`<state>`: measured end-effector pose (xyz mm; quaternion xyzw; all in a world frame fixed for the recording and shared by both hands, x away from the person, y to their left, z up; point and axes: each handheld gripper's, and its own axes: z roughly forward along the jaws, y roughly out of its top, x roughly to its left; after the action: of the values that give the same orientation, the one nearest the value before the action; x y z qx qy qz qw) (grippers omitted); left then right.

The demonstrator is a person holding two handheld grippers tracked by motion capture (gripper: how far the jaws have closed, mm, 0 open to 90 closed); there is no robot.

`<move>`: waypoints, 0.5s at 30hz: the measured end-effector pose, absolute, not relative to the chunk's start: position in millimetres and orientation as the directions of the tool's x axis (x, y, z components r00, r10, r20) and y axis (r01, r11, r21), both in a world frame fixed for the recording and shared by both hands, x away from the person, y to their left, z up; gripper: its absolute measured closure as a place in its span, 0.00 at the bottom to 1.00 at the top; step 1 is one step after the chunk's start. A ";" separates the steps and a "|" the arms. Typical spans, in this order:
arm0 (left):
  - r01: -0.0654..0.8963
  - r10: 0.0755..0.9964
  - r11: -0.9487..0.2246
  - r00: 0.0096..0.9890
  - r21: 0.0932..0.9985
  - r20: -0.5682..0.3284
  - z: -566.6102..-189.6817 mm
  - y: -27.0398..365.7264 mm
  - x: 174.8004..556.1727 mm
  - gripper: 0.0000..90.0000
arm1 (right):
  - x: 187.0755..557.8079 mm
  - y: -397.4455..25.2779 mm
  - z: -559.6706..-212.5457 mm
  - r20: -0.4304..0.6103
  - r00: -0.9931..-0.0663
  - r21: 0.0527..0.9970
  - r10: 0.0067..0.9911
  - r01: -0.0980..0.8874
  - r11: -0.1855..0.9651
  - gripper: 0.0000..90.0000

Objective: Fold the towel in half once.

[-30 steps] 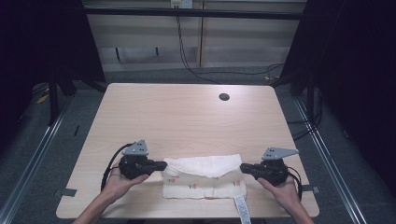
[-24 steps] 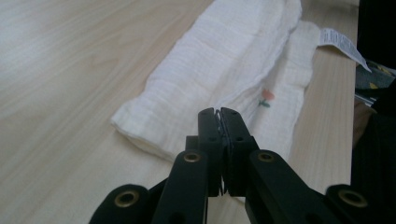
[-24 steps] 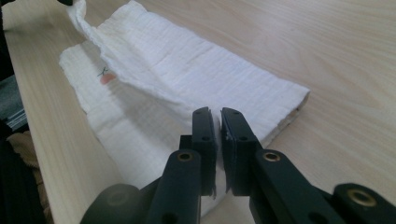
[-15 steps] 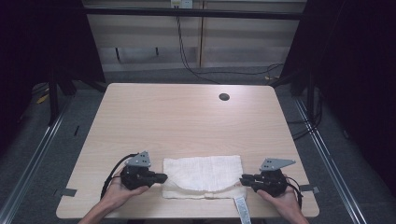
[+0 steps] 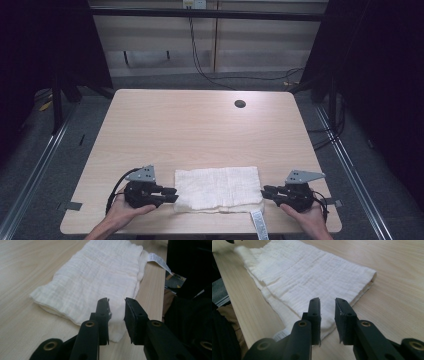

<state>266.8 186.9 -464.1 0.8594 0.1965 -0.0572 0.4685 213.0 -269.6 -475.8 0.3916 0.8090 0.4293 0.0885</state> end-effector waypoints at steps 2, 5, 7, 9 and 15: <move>0.397 0.310 -0.483 0.911 0.780 -0.271 -463.8 186.2 270.5 0.77 | 216.6 -268.6 -475.6 0.187 -0.675 0.763 0.714 0.557 0.328 0.81; 0.411 0.357 -0.510 0.901 0.756 -0.248 -469.3 177.9 282.6 0.78 | 228.6 -266.0 -475.5 0.171 -0.666 0.759 0.726 0.559 0.335 0.75; 0.430 0.377 -0.533 0.892 0.729 -0.250 -475.9 170.0 295.0 0.79 | 241.4 -264.1 -475.5 0.162 -0.657 0.752 0.736 0.565 0.339 0.74; 0.419 0.383 -0.560 0.896 0.715 -0.224 -478.9 163.0 304.1 0.80 | 254.5 -262.0 -474.3 0.142 -0.651 0.751 0.746 0.561 0.347 0.71; 0.454 0.405 -0.550 0.879 0.701 -0.252 -490.0 156.4 311.9 0.74 | 298.0 -257.5 -471.2 0.093 -0.646 0.737 0.758 0.557 0.384 0.67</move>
<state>311.9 156.4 -490.0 0.8797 0.2443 -0.0300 0.4069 298.0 -257.5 -471.2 0.4001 0.8214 0.3848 0.1309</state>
